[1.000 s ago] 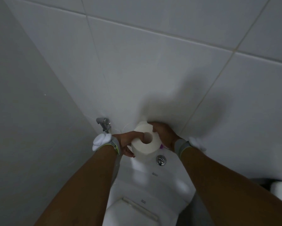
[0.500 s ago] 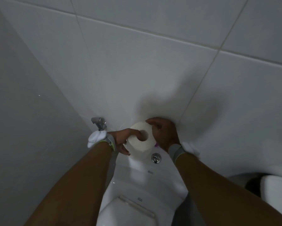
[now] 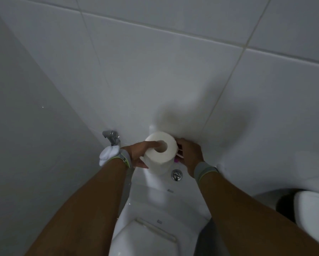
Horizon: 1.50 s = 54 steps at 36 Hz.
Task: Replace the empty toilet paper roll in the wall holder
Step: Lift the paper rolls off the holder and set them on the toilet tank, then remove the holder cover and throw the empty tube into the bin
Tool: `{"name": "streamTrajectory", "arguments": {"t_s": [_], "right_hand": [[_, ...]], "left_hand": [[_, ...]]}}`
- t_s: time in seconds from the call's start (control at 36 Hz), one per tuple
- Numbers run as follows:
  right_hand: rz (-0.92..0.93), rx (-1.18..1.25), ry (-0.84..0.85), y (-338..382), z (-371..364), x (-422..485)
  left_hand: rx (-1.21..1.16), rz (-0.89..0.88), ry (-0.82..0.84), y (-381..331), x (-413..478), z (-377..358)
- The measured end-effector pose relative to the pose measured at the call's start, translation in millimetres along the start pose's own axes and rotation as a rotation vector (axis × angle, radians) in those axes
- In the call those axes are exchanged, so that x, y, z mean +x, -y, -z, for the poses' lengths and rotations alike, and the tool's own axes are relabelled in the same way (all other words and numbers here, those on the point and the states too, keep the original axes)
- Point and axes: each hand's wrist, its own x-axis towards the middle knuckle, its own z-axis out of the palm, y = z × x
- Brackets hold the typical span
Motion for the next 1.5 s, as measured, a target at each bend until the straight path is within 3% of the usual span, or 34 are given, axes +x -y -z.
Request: {"name": "streamTrajectory", "arguments": {"t_s": [0.17,0.72,1.17,1.5], "right_hand": [[-0.17,-0.159,0.056,-0.6,4.1,-0.6],[0.004,-0.32,0.157,59.3,54.8,-74.8],[0.193,-0.368,0.044,115.6,238.3,-212.7],[0.256,-0.273,-0.136,117.9,384.3,-275.4]], "left_hand": [[0.113,-0.035,0.002,-5.1,-7.8,-7.0],[0.192,-0.068,-0.161,-55.3,-106.7,-33.3],[0.382,-0.265,-0.082,-89.7,-238.1,-205.1],[0.514,-0.339,0.031,-93.2,-272.1,-348.0]]}}
